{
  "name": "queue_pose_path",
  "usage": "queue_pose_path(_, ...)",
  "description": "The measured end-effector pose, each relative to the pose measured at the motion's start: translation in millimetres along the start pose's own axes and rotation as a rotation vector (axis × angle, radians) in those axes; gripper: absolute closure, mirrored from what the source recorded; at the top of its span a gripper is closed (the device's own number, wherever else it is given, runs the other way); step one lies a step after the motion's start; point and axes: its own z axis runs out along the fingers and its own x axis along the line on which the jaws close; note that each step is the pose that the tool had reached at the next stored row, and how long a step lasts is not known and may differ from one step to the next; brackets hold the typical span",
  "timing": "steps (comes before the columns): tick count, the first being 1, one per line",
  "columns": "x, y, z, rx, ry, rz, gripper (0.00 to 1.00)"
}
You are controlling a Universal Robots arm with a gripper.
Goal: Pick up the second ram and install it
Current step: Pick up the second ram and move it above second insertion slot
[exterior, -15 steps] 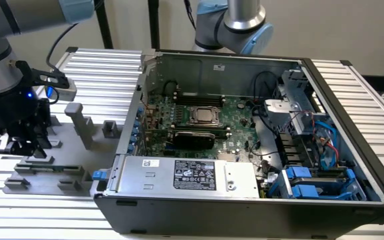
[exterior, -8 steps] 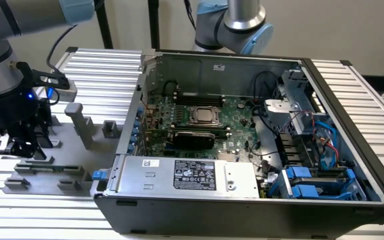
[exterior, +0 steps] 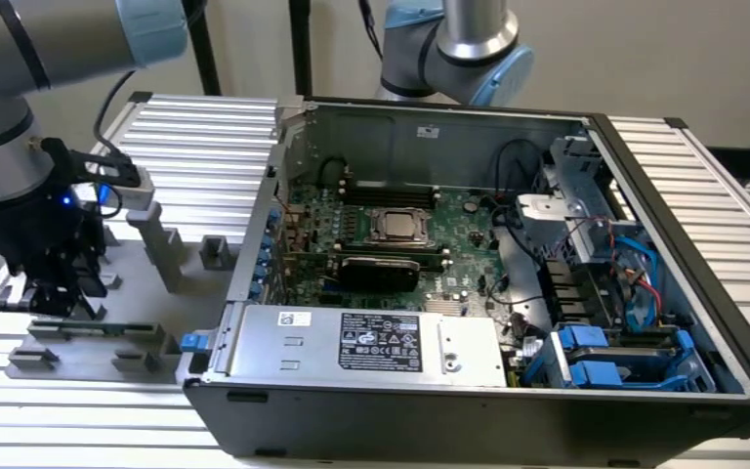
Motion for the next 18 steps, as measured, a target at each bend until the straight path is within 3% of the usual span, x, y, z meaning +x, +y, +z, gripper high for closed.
queue_pose_path(18,-0.4,6.2,32.9,0.0002,0.0006,-0.016,0.64)
